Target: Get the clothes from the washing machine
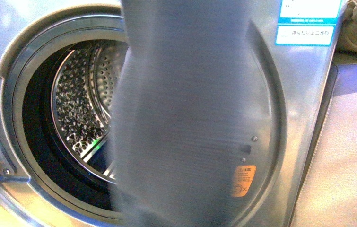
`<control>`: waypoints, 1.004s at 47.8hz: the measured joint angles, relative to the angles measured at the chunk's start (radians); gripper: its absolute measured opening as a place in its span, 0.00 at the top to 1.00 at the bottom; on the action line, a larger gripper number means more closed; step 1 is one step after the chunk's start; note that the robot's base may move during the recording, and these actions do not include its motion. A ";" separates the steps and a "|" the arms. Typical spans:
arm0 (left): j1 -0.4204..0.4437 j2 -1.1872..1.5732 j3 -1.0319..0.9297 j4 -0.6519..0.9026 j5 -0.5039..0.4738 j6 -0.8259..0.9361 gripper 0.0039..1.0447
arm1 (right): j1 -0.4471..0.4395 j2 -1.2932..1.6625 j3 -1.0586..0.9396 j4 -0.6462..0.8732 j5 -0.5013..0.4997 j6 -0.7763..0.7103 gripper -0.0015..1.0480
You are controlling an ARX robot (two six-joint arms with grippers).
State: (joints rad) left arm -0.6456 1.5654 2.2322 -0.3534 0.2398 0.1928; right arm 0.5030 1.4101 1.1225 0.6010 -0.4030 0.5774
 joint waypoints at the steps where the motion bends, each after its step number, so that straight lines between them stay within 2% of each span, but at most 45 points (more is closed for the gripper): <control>1: 0.000 0.000 0.000 0.000 0.000 0.000 0.90 | 0.001 0.000 0.001 -0.005 0.024 -0.011 0.07; 15: 0.000 0.000 0.000 0.000 0.001 0.000 0.90 | 0.026 -0.031 -0.009 -0.039 0.272 -0.151 0.07; 17: 0.000 0.000 0.000 0.000 0.001 0.000 0.90 | 0.031 -0.042 -0.016 -0.039 0.306 -0.177 0.11; 29: 0.000 0.000 0.000 0.000 0.002 0.000 0.90 | 0.051 -0.102 -0.056 -0.016 0.437 -0.271 0.41; 32: 0.000 0.000 0.000 0.000 0.002 0.000 0.90 | 0.052 -0.122 -0.074 0.006 0.471 -0.300 0.53; 38: 0.000 0.000 0.000 0.000 0.002 0.000 0.90 | 0.045 -0.153 -0.099 0.035 0.499 -0.312 0.68; 40: 0.000 0.000 0.000 0.000 0.002 0.000 0.90 | 0.035 -0.171 -0.115 0.051 0.504 -0.313 0.76; 45: 0.000 0.000 0.000 0.000 0.003 -0.001 0.72 | -0.004 -0.225 -0.151 0.072 0.506 -0.315 0.95; 48: 0.000 0.000 0.000 0.000 0.003 -0.001 0.63 | -0.029 -0.251 -0.164 0.071 0.499 -0.309 0.96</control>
State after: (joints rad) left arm -0.6456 1.5654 2.2322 -0.3531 0.2428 0.1917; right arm 0.4744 1.1587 0.9588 0.6720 0.0959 0.2684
